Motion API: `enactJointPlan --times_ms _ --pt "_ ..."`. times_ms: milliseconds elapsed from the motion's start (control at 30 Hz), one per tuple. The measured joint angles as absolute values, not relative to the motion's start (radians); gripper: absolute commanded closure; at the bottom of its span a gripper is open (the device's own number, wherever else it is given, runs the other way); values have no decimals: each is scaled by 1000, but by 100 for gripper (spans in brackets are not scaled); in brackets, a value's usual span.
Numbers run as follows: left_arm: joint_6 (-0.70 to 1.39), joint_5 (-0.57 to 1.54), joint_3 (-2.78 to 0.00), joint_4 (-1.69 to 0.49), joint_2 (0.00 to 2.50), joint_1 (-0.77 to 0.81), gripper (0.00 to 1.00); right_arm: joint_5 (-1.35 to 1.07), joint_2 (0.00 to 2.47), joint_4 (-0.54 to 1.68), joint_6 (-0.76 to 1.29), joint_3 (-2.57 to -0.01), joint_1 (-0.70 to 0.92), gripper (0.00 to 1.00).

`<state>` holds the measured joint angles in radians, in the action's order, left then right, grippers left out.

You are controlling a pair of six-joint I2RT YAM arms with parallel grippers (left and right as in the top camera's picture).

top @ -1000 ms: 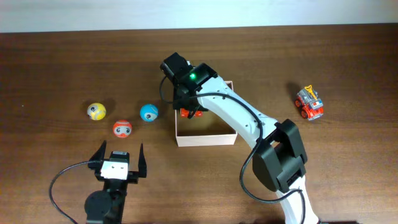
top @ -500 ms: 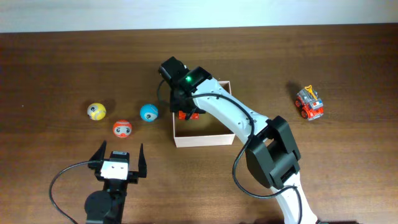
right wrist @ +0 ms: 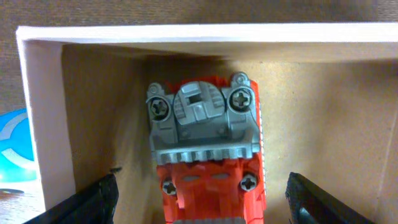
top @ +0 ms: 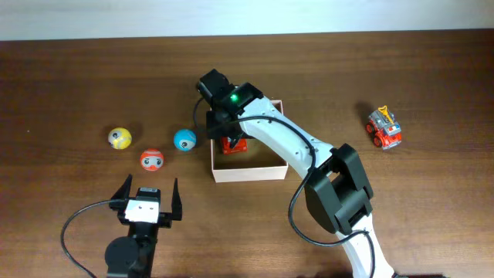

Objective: Pack container
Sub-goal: 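Lower the fire truck into the box and open the right gripper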

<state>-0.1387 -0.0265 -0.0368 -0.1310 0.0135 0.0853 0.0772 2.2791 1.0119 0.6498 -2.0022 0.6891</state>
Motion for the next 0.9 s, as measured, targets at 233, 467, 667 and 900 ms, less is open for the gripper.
enactJointPlan --times_ms 233,467,667,900 --pt "-139 -27 -37 -131 14 85 1 58 2279 1060 582 -2041 674 42" --pt "-139 -27 -37 -131 14 85 1 55 2279 1180 495 -2138 630 58" --pt "-139 -27 -37 -131 14 85 1 81 2279 1237 457 -2136 616 65" --pt "-139 -27 -37 -131 14 85 1 94 2279 1209 441 -2049 616 66"
